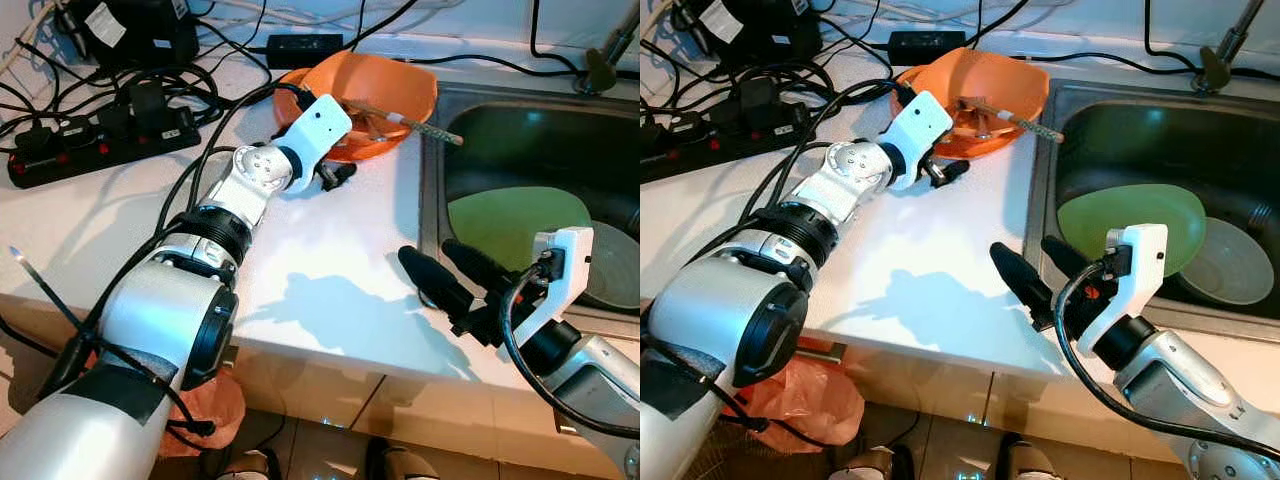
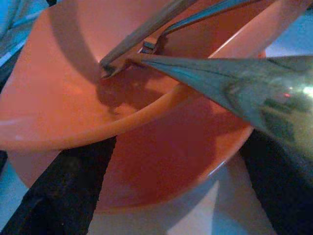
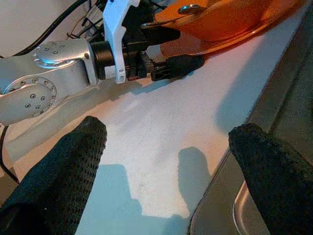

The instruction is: Kitchen organization

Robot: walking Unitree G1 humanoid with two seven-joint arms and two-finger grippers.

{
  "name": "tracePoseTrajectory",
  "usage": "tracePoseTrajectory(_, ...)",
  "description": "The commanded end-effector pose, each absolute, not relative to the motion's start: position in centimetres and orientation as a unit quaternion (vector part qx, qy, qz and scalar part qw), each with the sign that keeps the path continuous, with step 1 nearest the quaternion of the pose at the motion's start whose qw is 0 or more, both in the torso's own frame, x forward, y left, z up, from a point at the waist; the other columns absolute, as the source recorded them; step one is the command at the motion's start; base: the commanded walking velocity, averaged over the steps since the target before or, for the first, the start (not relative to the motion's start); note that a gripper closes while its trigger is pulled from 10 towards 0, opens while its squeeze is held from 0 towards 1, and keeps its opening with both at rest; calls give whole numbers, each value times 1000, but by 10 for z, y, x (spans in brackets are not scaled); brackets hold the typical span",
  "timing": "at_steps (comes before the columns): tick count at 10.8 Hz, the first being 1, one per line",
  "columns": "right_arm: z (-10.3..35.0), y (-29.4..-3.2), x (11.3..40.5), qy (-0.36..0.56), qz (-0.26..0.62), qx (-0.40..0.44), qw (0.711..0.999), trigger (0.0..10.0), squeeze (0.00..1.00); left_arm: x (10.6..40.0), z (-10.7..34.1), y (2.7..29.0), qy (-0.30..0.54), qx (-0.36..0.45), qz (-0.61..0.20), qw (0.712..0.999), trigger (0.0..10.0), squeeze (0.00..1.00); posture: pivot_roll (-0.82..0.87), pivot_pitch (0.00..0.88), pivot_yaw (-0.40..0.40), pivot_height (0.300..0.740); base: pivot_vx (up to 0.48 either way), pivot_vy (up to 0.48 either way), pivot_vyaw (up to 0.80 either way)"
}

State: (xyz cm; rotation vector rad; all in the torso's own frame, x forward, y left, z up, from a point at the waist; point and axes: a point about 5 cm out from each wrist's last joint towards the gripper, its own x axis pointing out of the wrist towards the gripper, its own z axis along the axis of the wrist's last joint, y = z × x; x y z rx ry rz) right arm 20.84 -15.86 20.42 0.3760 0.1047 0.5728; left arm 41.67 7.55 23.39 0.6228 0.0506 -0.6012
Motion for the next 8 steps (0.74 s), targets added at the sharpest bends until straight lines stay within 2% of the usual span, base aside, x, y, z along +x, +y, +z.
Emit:
tracePoseTrajectory(1, 209, -159, 206, 38, 278, 184, 942, 10000, 0, 417, 225, 84, 53, 328, -280, 900, 10000, 0, -224, 190, 55, 740, 0, 0, 0)
tracePoseTrajectory(2, 209, -160, 207, 36, 274, 184, 943, 10000, 0, 416, 224, 84, 54, 327, -289, 898, 0, 0, -226, 192, 56, 740, 0, 0, 0)
tracePoseTrajectory(8, 210, -161, 210, 33, 266, 185, 945, 10000, 0, 415, 220, 82, 63, 342, -308, 886, 0, 0, -221, 192, 53, 740, 0, 0, 0)
